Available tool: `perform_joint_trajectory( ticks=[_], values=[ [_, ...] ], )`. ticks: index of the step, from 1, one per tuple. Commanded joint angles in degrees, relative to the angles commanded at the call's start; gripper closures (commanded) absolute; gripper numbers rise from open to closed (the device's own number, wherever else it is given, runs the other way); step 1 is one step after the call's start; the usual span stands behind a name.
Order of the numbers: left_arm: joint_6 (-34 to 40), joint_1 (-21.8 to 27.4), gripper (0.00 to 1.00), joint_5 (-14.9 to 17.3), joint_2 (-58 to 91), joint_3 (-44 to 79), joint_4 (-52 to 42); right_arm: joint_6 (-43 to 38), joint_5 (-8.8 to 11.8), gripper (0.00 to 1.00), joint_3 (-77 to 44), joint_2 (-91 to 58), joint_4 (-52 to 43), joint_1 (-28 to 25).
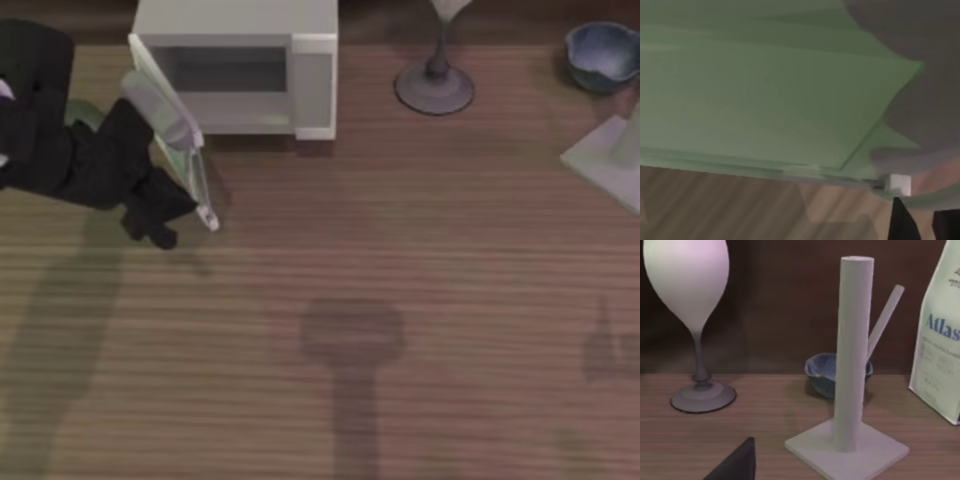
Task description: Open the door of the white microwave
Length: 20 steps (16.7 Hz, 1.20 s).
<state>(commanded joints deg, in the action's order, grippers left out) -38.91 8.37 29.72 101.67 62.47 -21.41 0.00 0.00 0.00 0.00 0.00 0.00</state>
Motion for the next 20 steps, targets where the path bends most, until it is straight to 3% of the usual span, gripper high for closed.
perform_joint_trajectory(
  ticks=[20],
  values=[
    [-2.1, -0.6, 1.0, 1.1, 0.4, 0.3, -1.4, 0.0, 0.0, 0.0, 0.0, 0.0, 0.0, 0.0]
  ],
)
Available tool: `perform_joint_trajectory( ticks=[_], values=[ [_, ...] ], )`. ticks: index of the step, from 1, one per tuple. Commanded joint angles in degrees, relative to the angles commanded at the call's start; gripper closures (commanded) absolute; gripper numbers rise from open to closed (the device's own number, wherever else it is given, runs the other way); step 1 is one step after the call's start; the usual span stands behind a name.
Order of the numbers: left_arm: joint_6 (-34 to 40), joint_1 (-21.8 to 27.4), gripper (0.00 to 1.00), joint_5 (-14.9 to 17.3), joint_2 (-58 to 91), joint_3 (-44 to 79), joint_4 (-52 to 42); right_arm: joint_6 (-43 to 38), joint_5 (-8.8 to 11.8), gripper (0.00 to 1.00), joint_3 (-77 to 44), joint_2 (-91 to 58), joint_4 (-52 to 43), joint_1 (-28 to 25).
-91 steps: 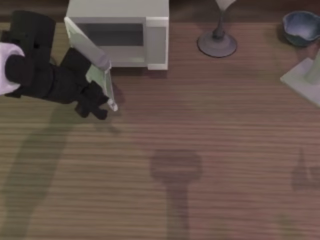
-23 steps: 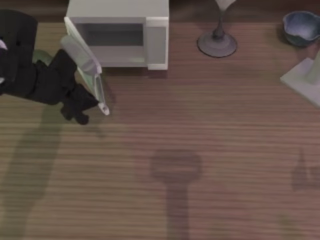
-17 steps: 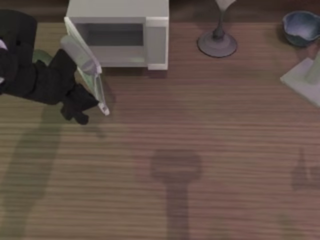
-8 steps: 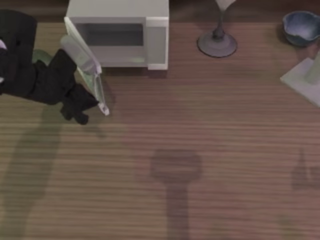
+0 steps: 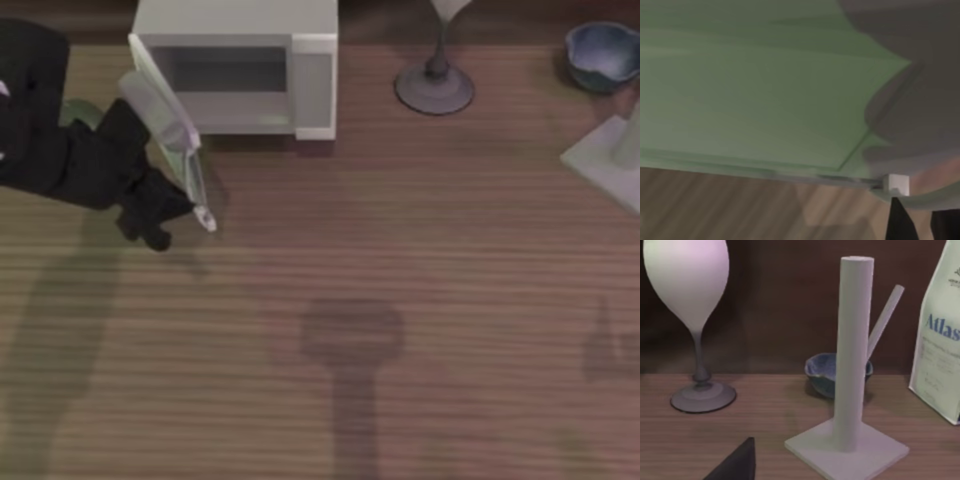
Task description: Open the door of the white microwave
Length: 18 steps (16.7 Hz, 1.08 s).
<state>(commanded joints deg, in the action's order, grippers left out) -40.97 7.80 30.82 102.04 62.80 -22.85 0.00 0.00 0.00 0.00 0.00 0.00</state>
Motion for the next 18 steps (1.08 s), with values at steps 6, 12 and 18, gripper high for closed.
perform_joint_trajectory(
  ticks=[6, 12, 18],
  values=[
    [-3.5, -1.5, 1.0, 1.5, 0.3, 1.0, -2.0, 0.0, 0.0, 0.0, 0.0, 0.0, 0.0, 0.0],
    [-3.5, -1.5, 1.0, 1.5, 0.3, 1.0, -2.0, 0.0, 0.0, 0.0, 0.0, 0.0, 0.0, 0.0],
    [-3.5, -1.5, 1.0, 1.5, 0.3, 1.0, -2.0, 0.0, 0.0, 0.0, 0.0, 0.0, 0.0, 0.0]
  ],
)
